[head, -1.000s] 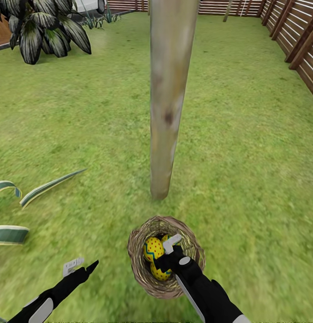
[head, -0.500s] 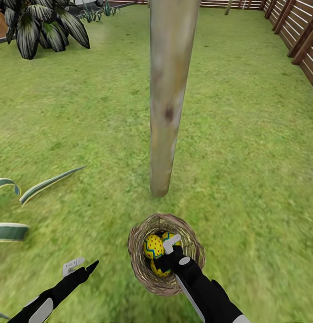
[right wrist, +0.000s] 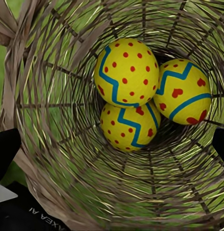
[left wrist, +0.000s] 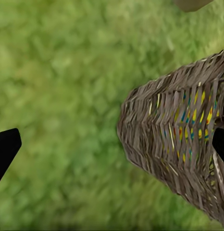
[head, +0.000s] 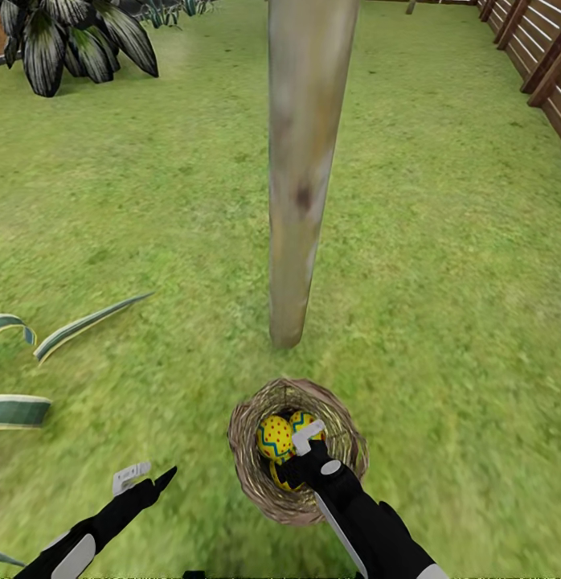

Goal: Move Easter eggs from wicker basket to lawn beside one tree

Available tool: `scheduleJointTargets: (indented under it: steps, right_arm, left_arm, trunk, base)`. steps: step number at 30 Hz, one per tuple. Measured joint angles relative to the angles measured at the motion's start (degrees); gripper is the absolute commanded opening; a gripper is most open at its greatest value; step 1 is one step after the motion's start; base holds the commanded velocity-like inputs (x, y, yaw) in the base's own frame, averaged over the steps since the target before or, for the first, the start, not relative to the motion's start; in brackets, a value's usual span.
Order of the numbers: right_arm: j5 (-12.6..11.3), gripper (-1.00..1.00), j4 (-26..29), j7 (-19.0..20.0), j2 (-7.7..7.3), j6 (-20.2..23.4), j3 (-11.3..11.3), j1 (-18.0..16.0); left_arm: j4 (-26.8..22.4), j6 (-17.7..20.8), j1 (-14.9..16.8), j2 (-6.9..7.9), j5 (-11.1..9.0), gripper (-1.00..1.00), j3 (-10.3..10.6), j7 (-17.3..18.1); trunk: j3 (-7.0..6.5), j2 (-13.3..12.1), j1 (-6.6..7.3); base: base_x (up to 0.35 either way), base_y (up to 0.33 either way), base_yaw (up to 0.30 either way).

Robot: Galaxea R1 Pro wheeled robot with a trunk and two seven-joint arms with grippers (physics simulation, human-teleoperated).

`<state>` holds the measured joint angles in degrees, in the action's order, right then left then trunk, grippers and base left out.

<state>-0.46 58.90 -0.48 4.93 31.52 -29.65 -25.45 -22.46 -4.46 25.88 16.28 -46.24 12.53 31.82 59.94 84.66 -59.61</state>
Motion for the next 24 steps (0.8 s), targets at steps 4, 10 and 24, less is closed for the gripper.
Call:
scheduleJointTargets:
  steps: [4,10,24]
  right_arm:
    - [0.0,1.00,0.0,0.0,0.00,0.0,0.0,0.0]
    - [0.1,1.00,0.0,0.0,0.00,0.0,0.0,0.0]
    - [0.1,1.00,0.0,0.0,-0.01,0.0,0.0,0.0]
  left_arm:
    - [0.0,0.0,0.0,-0.01,0.0,1.00,0.0,0.0]
    - [0.0,0.0,0.0,-0.02,0.0,1.00,0.0,0.0]
    - [0.0,0.0,0.0,-0.05,0.0,1.00,0.0,0.1]
  trunk:
    - [0.35,0.0,0.02]
    - [0.89,0.0,0.00]
    - [2.13,0.0,0.00]
  base:
    - [0.127,0.100,0.000]
    - [0.068,0.055,0.000]
    - [0.001,0.001,0.000]
